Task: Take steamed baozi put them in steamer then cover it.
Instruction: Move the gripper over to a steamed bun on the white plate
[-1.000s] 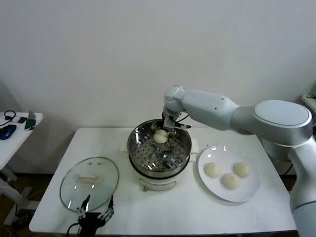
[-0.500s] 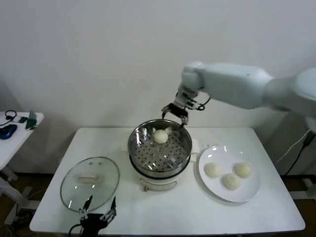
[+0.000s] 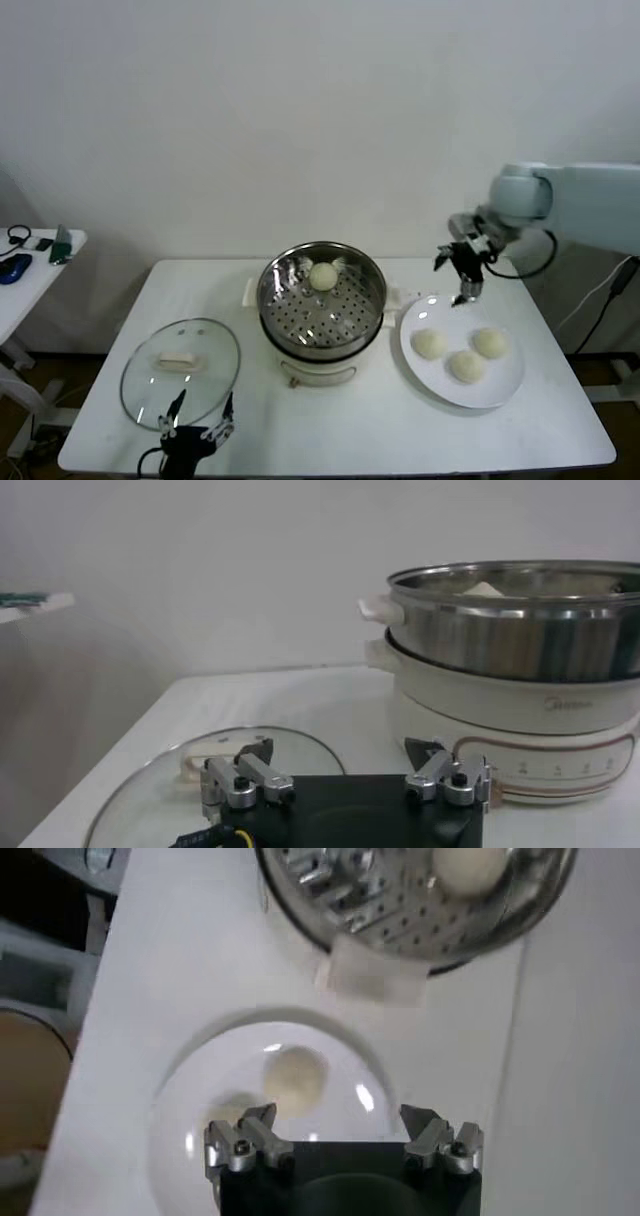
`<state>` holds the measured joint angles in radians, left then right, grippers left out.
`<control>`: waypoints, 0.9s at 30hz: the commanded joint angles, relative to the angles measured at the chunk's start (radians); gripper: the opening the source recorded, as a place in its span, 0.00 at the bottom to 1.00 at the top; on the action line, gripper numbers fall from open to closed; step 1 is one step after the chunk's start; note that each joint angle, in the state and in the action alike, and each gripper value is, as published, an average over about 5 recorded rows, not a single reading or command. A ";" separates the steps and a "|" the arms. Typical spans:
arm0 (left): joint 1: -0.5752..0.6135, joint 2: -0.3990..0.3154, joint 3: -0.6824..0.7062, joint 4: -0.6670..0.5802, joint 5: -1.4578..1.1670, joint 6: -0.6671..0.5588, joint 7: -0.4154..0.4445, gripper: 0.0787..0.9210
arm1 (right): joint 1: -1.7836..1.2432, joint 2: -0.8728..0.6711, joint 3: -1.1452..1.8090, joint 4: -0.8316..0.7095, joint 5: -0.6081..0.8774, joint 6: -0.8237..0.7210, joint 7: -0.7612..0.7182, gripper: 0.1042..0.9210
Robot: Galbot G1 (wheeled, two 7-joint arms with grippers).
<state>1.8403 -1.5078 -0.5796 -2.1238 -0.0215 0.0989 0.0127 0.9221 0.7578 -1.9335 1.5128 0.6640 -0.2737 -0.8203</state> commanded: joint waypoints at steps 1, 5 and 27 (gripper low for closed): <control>-0.004 -0.003 -0.002 0.006 -0.001 -0.002 -0.001 0.88 | -0.219 -0.126 0.106 0.062 -0.052 -0.188 0.091 0.88; -0.004 -0.008 -0.004 0.010 -0.002 -0.003 -0.004 0.88 | -0.388 -0.090 0.253 -0.051 -0.114 -0.176 0.082 0.88; -0.003 -0.020 -0.017 0.029 -0.017 -0.016 -0.013 0.88 | -0.610 0.087 0.447 -0.329 -0.237 -0.097 0.063 0.80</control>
<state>1.8381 -1.5274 -0.5966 -2.0964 -0.0368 0.0826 -0.0002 0.3782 0.8226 -1.5310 1.2387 0.4592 -0.3667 -0.7642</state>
